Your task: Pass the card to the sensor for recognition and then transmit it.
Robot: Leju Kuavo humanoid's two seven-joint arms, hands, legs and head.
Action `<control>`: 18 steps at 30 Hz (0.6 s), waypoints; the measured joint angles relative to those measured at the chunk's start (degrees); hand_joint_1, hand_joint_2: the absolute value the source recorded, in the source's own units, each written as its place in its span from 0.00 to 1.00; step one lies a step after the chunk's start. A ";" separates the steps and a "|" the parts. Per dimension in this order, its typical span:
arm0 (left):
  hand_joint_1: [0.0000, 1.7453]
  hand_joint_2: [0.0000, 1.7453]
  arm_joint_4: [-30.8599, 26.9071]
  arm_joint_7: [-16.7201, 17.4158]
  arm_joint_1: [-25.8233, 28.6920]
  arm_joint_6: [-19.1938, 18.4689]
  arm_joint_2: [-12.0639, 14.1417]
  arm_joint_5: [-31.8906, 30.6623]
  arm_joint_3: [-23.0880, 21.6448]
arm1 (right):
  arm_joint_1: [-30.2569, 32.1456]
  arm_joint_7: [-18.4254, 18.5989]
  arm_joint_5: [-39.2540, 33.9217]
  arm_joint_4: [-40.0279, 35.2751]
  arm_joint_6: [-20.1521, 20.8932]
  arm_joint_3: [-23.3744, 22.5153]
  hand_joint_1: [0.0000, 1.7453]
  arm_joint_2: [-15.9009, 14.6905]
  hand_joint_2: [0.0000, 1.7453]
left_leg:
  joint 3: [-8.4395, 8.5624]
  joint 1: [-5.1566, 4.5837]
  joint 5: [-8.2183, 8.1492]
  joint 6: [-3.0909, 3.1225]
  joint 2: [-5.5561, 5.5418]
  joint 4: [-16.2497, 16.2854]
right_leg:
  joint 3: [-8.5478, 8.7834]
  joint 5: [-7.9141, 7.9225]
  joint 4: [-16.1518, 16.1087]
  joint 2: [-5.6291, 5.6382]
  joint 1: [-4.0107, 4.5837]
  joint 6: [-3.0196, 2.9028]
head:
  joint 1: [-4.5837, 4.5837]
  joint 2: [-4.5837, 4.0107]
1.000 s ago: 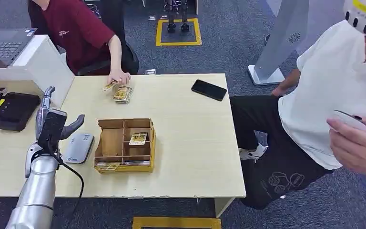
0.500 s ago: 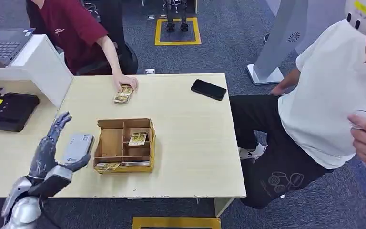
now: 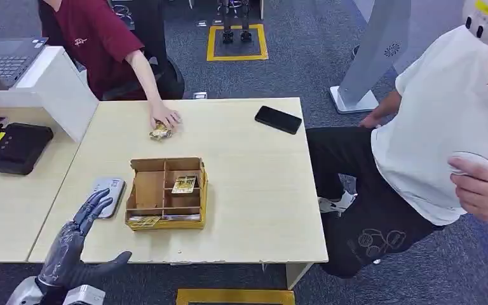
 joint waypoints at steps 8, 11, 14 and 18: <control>0.00 1.00 1.51 5.60 -0.32 18.43 -4.26 -17.84 -3.72 | -0.08 0.63 0.61 0.00 -0.11 -0.04 0.00 0.13 1.00 | -0.01 -0.08 -0.01 0.02 -0.08 0.02 | 0.00 0.01 -0.02 -0.05 -0.02 0.02 | 0.00 0.00; 0.00 1.00 4.18 9.29 -1.38 24.33 -6.49 -25.16 -5.79 | -0.15 0.46 1.05 0.00 -0.53 -0.04 0.00 0.15 1.00 | -0.01 -0.09 -0.01 0.02 -0.08 0.03 | 0.00 0.01 -0.02 -0.05 -0.03 0.03 | 0.02 0.00; 0.00 1.00 8.08 13.60 -2.89 28.35 -7.83 -29.94 -7.80 | -0.31 0.42 1.51 0.00 -0.70 -0.04 0.00 0.15 1.00 | 0.00 -0.08 -0.01 0.02 -0.09 0.03 | 0.01 0.02 -0.02 -0.06 -0.06 0.02 | 0.00 0.00; 0.00 1.00 11.98 15.80 -4.61 29.22 -8.37 -30.88 -9.22 | -0.40 0.57 1.75 0.00 -0.72 -0.04 0.00 0.15 1.00 | 0.01 -0.07 0.00 0.02 -0.10 0.03 | 0.01 0.02 -0.01 -0.06 -0.06 0.02 | 0.00 0.00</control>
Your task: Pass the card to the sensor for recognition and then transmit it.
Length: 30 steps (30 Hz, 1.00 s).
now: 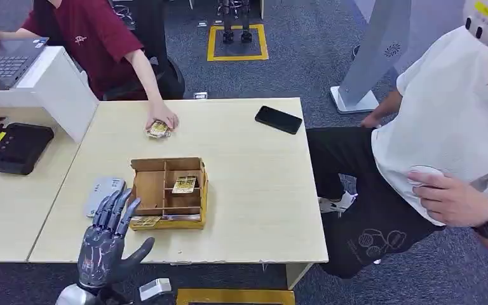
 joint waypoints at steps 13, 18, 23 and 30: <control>0.00 1.00 8.22 3.19 -2.79 0.77 -0.37 -3.33 -1.07 | -0.03 0.11 0.90 0.00 0.09 0.00 0.00 0.00 1.00 | -0.01 0.00 0.00 0.00 0.00 0.00 | -0.01 -0.01 0.00 0.01 0.01 0.00 | 0.00 0.00; 0.00 1.00 11.68 5.20 -4.19 2.97 -0.72 -5.51 -1.07 | -0.07 0.07 1.14 0.00 0.07 -0.02 0.00 0.00 1.00 | -0.01 0.00 0.00 0.00 0.00 0.00 | 0.00 0.00 0.00 0.01 0.01 0.00 | 0.00 0.00; 0.00 1.00 13.92 5.35 -5.16 3.10 -0.81 -5.92 -1.07 | -0.07 0.09 1.31 0.00 0.07 0.00 0.00 0.00 1.00 | -0.01 0.00 0.00 0.00 0.00 0.00 | 0.00 0.00 0.01 0.01 0.01 0.00 | 0.00 0.00; 0.00 1.00 16.78 6.53 -6.37 4.11 -1.11 -7.15 -1.00 | -0.12 0.07 1.79 0.00 0.09 0.00 0.00 0.00 1.00 | -0.02 0.00 0.00 0.00 0.00 0.00 | 0.00 -0.01 0.01 0.01 0.01 0.00 | 0.00 0.00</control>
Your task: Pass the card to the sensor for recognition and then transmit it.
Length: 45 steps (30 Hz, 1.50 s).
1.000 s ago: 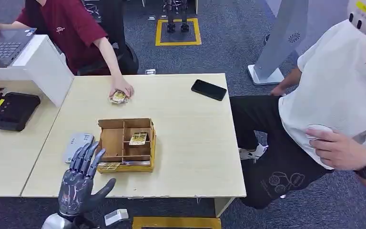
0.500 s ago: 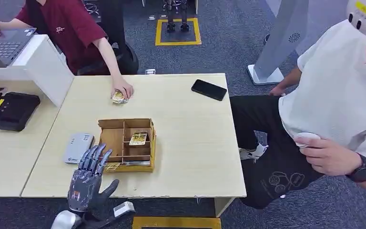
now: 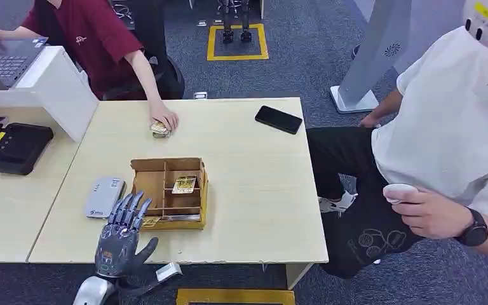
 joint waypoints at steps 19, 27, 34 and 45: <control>0.00 1.00 4.59 0.85 -2.14 0.09 -0.81 -1.20 0.83 | -0.02 0.00 0.33 0.00 0.00 -0.02 0.00 -0.02 1.00 | 0.00 0.00 0.00 0.00 0.00 0.00 | 0.00 0.00 0.00 0.00 0.00 0.00 | 0.00 0.00; 0.00 1.00 4.79 1.70 -2.68 0.11 -1.71 -2.80 2.60 | -0.02 0.09 0.55 0.00 -0.02 -0.02 0.00 -0.02 1.00 | 0.00 0.00 0.00 0.00 0.00 0.00 | 0.00 0.00 0.00 0.00 0.00 0.00 | 0.00 0.00; 1.00 1.00 4.81 1.34 -2.83 0.11 -2.40 -2.78 3.47 | -0.03 0.07 0.57 0.00 -0.04 -0.02 0.00 -0.02 1.00 | 0.00 0.00 0.00 0.00 0.00 0.00 | 0.00 0.00 0.00 0.00 0.00 0.00 | 0.00 0.00; 1.00 1.00 5.35 -0.33 -2.94 -0.04 -2.54 0.54 3.56 | -0.04 -0.26 0.61 0.00 -0.15 -0.09 0.00 -0.02 1.00 | 0.00 0.00 0.00 0.00 0.00 0.00 | 0.00 0.00 0.00 0.00 0.00 0.00 | 0.00 0.00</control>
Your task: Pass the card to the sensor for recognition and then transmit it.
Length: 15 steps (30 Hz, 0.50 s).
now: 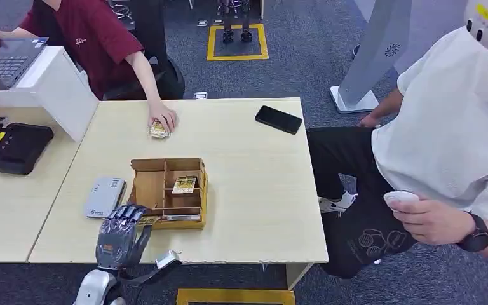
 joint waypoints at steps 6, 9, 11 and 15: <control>1.00 1.00 0.09 -0.90 0.00 -0.07 0.11 1.51 0.00 | -0.01 -0.33 0.00 -0.02 -0.07 -0.09 0.00 0.00 1.00 | -0.01 0.00 0.00 0.00 0.00 0.00 | 0.00 0.00 0.00 0.00 0.00 0.00 | 0.00 0.00; 1.00 1.00 0.11 -0.92 0.00 -0.11 0.15 1.66 0.00 | -0.02 -0.33 0.00 -0.02 -0.11 -0.18 0.00 0.00 1.00 | -0.01 0.00 0.00 0.00 0.00 0.00 | 0.00 0.00 0.00 0.00 0.00 0.00 | 0.02 0.00; 1.00 1.00 0.11 -0.90 0.01 -0.13 0.17 1.66 0.00 | -0.03 -0.35 0.00 -0.04 -0.18 -0.26 0.00 0.00 1.00 | -0.01 0.00 0.00 0.00 0.00 0.00 | 0.01 0.00 0.00 0.00 0.00 0.00 | 0.00 0.00; 1.00 1.00 0.11 -1.05 0.03 -0.18 0.26 1.66 0.00 | -0.08 -0.37 0.00 -0.04 -0.15 -0.55 0.00 0.00 1.00 | 0.00 0.00 0.00 0.00 0.00 0.00 | 0.00 0.00 0.00 -0.01 0.00 0.00 | 0.00 0.00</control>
